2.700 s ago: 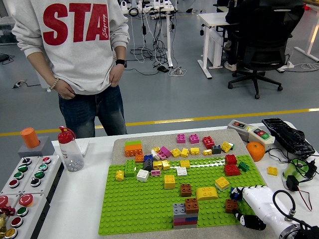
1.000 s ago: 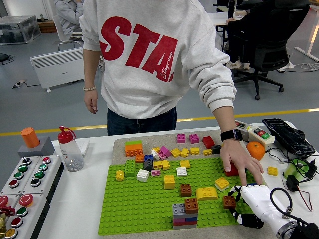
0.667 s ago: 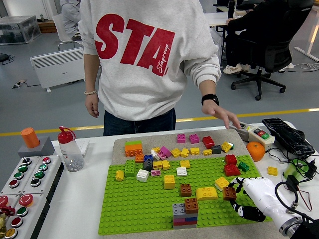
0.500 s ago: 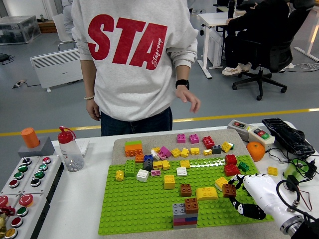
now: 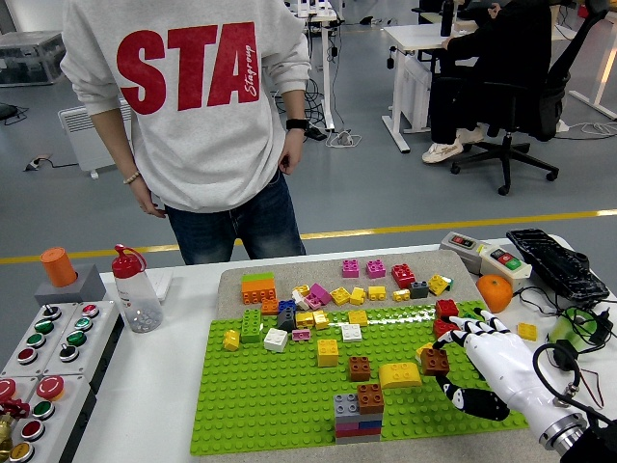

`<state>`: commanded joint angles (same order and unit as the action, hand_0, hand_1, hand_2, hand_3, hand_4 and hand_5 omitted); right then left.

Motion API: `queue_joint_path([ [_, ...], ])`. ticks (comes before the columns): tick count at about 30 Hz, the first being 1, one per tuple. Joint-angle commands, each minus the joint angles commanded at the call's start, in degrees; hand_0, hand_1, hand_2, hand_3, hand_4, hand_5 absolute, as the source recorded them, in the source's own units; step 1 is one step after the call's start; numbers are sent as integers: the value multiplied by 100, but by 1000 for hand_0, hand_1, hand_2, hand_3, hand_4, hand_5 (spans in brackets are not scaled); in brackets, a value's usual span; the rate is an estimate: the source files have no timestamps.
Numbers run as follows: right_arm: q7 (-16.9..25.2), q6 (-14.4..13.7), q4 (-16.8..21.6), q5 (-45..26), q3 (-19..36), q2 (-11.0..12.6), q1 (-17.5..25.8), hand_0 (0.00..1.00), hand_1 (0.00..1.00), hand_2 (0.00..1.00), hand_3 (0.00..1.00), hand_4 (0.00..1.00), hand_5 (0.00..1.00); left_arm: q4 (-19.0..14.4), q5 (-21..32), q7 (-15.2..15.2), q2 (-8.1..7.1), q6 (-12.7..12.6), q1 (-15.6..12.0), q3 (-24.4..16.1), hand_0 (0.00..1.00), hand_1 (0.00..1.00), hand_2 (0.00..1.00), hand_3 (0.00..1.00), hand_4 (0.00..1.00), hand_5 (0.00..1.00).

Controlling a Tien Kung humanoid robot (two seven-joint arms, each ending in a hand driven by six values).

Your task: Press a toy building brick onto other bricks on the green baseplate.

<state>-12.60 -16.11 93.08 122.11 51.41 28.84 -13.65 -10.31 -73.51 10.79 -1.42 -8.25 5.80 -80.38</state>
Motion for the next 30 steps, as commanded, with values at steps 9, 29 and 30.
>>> queue_joint_path([
  [9, -615, 493, 624, -308, -175, 11, -455, 998, 919, 923, 539, 527, 209, 0, 49, -10, -15, -1, 29, 12, 657, 681, 705, 576, 299, 998],
  [29, -2326, 1574, 885, -246, -987, -294, -1586, 998, 917, 905, 537, 537, 241, 0, 69, -3, -45, -7, 67, 3, 659, 680, 703, 576, 299, 998],
  [30, -2346, 1575, 885, -237, -1044, -320, -1624, 998, 917, 905, 537, 537, 241, 0, 69, -3, -46, -7, 67, 0, 659, 680, 703, 576, 299, 998],
])
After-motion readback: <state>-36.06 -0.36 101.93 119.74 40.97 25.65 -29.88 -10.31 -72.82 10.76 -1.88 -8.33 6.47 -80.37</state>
